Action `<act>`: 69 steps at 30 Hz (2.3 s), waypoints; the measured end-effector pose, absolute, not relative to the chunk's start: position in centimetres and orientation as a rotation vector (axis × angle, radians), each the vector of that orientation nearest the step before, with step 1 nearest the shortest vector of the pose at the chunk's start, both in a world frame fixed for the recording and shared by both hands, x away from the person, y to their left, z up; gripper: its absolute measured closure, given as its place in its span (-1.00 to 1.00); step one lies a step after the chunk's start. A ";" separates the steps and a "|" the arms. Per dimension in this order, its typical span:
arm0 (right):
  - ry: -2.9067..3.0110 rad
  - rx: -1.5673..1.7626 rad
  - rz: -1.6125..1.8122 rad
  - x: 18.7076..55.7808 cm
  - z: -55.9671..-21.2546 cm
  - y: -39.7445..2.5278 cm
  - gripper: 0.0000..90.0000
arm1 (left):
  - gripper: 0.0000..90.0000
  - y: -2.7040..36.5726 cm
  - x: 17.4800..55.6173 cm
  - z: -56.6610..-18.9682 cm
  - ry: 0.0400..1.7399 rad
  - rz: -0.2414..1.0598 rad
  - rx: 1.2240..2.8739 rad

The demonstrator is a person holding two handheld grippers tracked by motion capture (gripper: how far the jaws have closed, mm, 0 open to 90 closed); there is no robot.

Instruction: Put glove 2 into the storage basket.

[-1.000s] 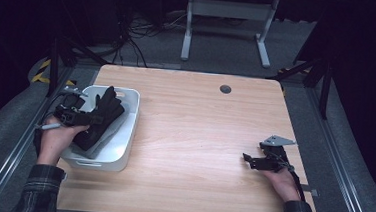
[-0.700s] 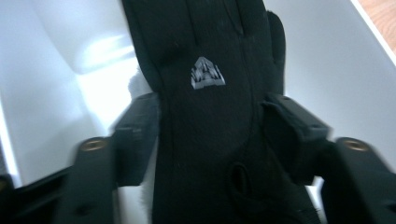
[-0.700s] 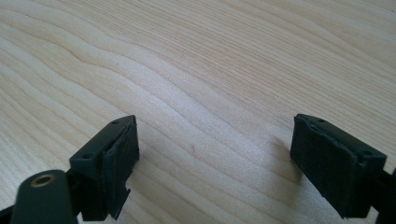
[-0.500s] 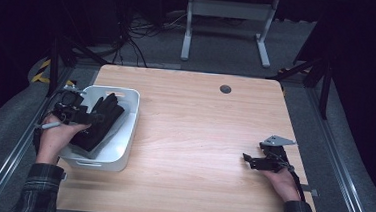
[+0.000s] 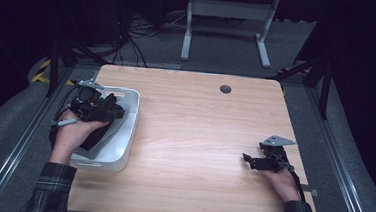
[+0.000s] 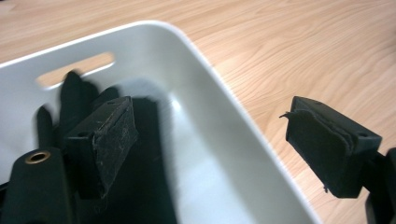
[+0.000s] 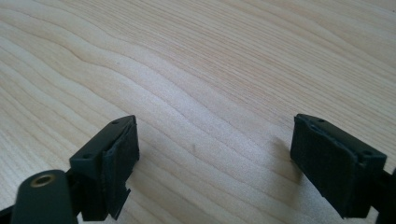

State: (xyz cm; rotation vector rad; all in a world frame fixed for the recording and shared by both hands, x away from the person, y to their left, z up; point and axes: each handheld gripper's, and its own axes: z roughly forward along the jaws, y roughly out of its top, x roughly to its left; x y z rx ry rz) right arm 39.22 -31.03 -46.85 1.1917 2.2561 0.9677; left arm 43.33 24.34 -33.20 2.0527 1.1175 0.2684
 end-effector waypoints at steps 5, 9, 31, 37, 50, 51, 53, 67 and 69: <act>2.257 1.191 0.967 39.2 -46.9 -31.0 -0.64 | -0.63 22.9 43.4 -33.1 1.075 0.253 2.058; 2.257 1.190 0.968 39.2 -46.9 -31.0 -0.64 | -0.63 21.6 43.3 -33.1 1.044 0.241 2.053; 2.264 1.180 0.971 39.1 -46.9 -31.0 -0.64 | -0.65 13.4 42.4 -35.6 0.856 0.178 2.099; 2.263 1.181 0.972 39.1 -46.9 -30.9 -0.64 | -0.65 11.6 42.1 -36.9 0.825 0.171 2.121; 2.268 1.174 0.973 39.1 -46.9 -30.9 -0.64 | -0.65 8.1 41.2 -40.4 0.786 0.122 2.176; 2.268 1.174 0.973 39.1 -46.9 -30.9 -0.64 | -0.65 7.9 41.2 -40.6 0.785 0.118 2.176; 2.268 1.174 0.972 39.1 -46.9 -30.9 -0.64 | -0.65 7.5 41.1 -41.1 0.780 0.113 2.182; 2.271 1.171 0.972 39.1 -46.9 -30.9 -0.64 | -0.65 5.3 40.3 -44.0 0.743 0.119 2.228; 2.271 1.171 0.973 39.1 -46.9 -30.9 -0.64 | -0.65 5.1 40.2 -44.4 0.738 0.117 2.230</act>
